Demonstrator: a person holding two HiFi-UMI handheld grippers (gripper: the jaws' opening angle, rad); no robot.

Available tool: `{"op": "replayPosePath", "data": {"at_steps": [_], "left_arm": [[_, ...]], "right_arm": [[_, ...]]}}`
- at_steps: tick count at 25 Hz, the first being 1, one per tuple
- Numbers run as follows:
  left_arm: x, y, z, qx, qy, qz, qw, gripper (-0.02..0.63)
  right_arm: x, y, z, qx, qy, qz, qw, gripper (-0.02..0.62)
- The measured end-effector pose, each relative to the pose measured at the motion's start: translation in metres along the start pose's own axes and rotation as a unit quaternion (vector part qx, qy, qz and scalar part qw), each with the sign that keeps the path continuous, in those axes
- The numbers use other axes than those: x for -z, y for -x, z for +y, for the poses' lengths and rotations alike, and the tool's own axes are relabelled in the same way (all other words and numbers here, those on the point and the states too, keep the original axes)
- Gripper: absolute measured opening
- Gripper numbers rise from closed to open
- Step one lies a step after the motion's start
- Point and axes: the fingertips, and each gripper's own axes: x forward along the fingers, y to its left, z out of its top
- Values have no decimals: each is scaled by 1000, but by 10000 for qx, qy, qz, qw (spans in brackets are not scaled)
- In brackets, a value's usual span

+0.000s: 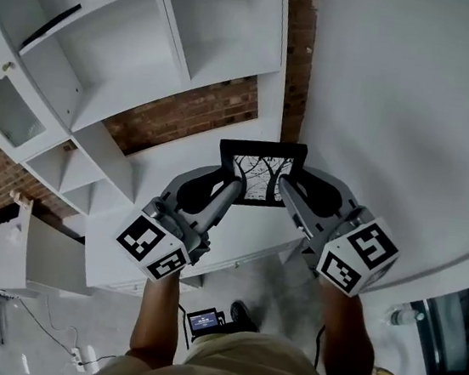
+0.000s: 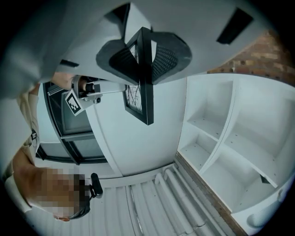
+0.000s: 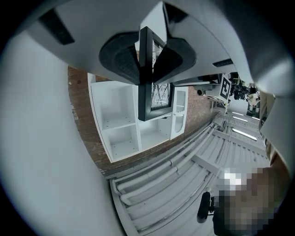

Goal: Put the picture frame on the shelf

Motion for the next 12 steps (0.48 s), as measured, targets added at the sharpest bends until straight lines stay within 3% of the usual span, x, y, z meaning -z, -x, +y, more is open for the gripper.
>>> {"op": "replayPosePath", "data": {"at_steps": [12], "left_arm": [[-9,-37,140,-462,118,-265,9985,89]], "right_arm": [[-16,-135,-60,203,173,23,9996,92]]}}
